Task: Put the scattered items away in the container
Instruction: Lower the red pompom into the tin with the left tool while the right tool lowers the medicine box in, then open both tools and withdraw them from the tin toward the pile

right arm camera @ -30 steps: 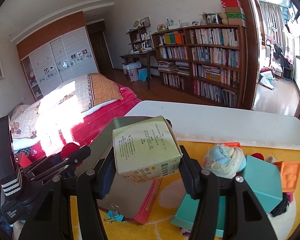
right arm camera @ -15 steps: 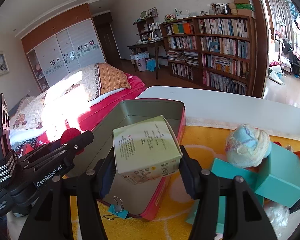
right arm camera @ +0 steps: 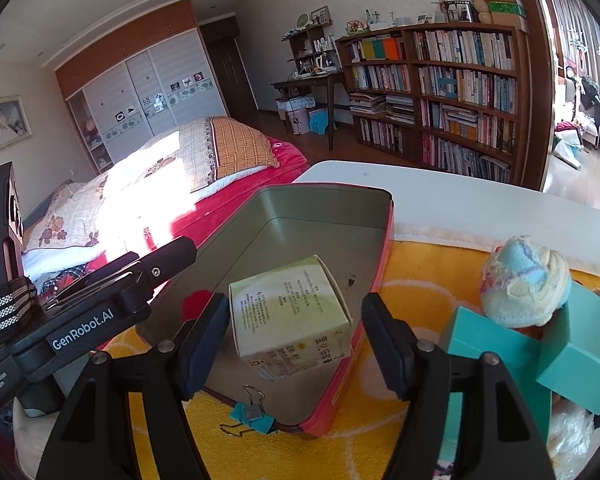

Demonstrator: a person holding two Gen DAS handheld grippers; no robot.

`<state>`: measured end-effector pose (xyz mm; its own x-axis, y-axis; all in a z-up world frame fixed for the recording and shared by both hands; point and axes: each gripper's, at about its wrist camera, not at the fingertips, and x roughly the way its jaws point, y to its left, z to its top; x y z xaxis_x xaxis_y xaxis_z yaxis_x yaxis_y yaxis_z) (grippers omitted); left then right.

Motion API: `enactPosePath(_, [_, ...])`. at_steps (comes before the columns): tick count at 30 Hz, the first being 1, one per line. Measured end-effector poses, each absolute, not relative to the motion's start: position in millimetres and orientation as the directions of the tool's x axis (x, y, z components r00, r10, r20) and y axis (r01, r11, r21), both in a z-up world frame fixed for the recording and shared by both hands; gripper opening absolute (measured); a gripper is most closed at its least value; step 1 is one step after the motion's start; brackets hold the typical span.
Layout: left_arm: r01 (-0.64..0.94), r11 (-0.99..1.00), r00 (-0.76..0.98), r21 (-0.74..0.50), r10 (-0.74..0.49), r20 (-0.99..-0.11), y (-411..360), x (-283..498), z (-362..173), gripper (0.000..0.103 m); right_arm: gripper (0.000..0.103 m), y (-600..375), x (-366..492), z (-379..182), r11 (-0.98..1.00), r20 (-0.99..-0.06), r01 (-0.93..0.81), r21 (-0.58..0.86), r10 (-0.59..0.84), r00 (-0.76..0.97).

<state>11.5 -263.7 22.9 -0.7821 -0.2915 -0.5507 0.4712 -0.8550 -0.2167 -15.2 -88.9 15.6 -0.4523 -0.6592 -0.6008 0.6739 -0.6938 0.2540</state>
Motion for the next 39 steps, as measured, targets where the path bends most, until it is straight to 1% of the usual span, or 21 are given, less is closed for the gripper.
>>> enactPosePath(5, [0.482,-0.847,-0.792,-0.225,-0.311,-0.525,-264,17,28,0.092,0.075,-83,-17,22,-0.701,-0.580,0.660,0.269,-0.665,-0.470])
enactPosePath(16, [0.463,-0.861,-0.788,-0.208,-0.293,-0.542,-255,10,25,0.092,0.075,-63,-23,37,-0.742,-0.553,0.604,0.290,-0.645,-0.527])
enactPosePath(26, [0.442,-0.877,-0.785,-0.189,-0.276,-0.555,-245,5,23,0.092,0.076,-53,-33,42,-0.773,-0.551,0.562,0.294,-0.618,-0.561])
enactPosePath(30, [0.439,-0.880,-0.783,-0.181,-0.275,-0.559,-242,4,22,0.092,0.078,-53,-35,41,-0.778,-0.554,0.554,0.295,-0.612,-0.564])
enactPosePath(39, [0.426,-0.887,-0.785,-0.177,-0.265,-0.560,-236,3,22,0.092,0.078,-50,-37,39,-0.789,-0.561,0.542,0.290,-0.599,-0.572])
